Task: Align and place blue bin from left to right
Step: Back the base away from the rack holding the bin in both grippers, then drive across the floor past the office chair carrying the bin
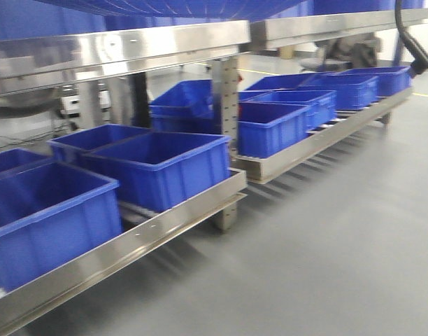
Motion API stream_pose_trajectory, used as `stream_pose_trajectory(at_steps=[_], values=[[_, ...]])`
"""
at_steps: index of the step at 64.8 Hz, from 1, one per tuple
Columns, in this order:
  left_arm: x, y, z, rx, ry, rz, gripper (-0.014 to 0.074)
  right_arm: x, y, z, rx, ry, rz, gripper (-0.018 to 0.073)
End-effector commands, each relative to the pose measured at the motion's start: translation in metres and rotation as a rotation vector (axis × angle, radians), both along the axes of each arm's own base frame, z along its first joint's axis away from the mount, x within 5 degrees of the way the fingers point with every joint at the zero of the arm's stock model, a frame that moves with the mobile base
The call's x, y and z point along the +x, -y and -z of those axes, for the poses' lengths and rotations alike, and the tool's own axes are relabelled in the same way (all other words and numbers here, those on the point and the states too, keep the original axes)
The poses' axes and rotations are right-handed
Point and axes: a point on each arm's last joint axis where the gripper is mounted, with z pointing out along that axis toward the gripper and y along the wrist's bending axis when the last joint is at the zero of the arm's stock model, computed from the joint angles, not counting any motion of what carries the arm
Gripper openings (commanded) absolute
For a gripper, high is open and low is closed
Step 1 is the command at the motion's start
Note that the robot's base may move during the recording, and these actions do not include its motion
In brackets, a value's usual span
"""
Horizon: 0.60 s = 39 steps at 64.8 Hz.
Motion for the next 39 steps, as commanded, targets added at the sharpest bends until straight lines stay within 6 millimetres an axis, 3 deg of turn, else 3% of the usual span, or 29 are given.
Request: stream_pose_trajectory(at_steps=[1, 39], values=[[-0.0109, 0.0073, -0.0214, -0.077, 0.128, 0.073, -0.001, 0.0008, -0.0019, -0.0139, 0.048, 0.115, 0.006, -0.0079], [-0.0109, 0.0073, -0.0214, -0.077, 0.128, 0.073, -0.001, 0.0008, -0.0019, -0.0139, 0.048, 0.115, 0.006, -0.0079]])
